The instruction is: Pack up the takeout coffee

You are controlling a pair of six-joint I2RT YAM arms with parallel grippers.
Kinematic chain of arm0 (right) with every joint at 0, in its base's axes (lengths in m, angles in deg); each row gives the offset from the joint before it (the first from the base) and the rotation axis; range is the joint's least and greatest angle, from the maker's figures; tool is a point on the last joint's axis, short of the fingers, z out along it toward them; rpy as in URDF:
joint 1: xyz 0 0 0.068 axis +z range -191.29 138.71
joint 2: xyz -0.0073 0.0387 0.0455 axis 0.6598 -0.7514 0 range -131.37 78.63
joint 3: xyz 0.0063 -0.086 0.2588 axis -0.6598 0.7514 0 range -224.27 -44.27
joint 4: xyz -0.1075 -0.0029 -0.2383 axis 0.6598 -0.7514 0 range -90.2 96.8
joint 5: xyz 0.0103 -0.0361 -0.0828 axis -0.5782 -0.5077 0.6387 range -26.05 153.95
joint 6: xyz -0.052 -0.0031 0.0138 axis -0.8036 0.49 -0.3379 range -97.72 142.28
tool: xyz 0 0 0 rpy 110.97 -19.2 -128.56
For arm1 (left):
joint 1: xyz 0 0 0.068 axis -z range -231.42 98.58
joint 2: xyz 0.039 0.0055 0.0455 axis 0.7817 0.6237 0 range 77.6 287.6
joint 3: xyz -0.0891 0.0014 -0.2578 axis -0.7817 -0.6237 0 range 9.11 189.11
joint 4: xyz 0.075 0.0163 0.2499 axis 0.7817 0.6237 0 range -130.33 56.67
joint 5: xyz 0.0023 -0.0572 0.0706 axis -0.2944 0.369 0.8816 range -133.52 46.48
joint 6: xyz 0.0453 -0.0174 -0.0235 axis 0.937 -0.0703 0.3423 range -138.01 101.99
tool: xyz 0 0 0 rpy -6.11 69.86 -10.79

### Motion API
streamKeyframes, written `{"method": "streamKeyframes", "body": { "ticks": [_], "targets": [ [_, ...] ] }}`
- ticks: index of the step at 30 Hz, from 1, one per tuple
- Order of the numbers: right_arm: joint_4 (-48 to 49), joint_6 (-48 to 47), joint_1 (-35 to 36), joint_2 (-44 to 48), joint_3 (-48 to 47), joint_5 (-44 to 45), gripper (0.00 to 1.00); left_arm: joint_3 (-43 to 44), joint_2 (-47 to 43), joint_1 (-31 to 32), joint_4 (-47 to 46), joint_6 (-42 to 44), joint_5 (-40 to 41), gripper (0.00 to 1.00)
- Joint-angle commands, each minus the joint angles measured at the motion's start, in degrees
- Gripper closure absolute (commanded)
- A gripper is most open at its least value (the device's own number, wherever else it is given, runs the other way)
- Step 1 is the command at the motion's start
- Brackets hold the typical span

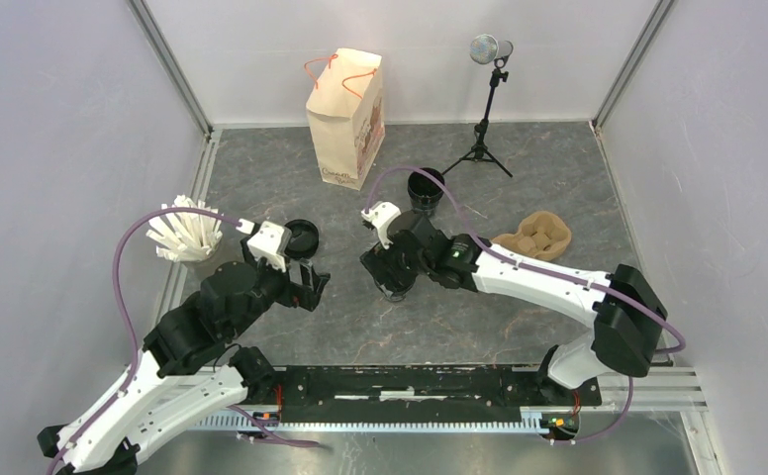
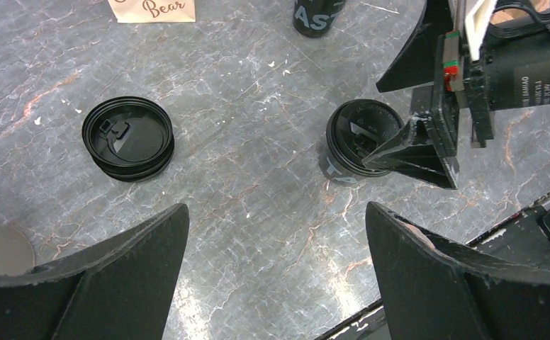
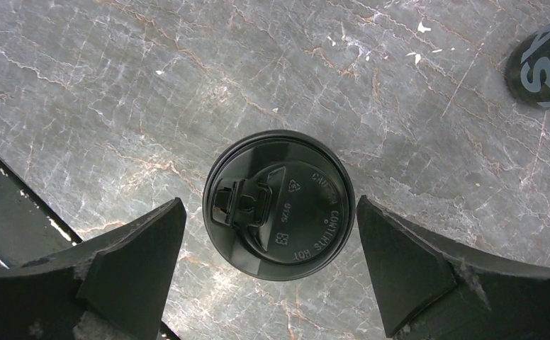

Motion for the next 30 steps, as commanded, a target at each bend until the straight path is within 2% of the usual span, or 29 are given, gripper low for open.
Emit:
{"method": "streamKeyframes", "body": {
  "ticks": [1,30],
  "targets": [
    [-0.8,-1.0,0.2,-2.1,-3.8,2.0,0.02,-0.2,-1.3,0.0,-0.6,3.4,0.0,0.0],
    [0.8,-1.5,-1.4,-4.1,-1.1,1.2,0.02,-0.3,-2.2,0.0,-0.5,3.5,1.2,0.0]
  ]
}}
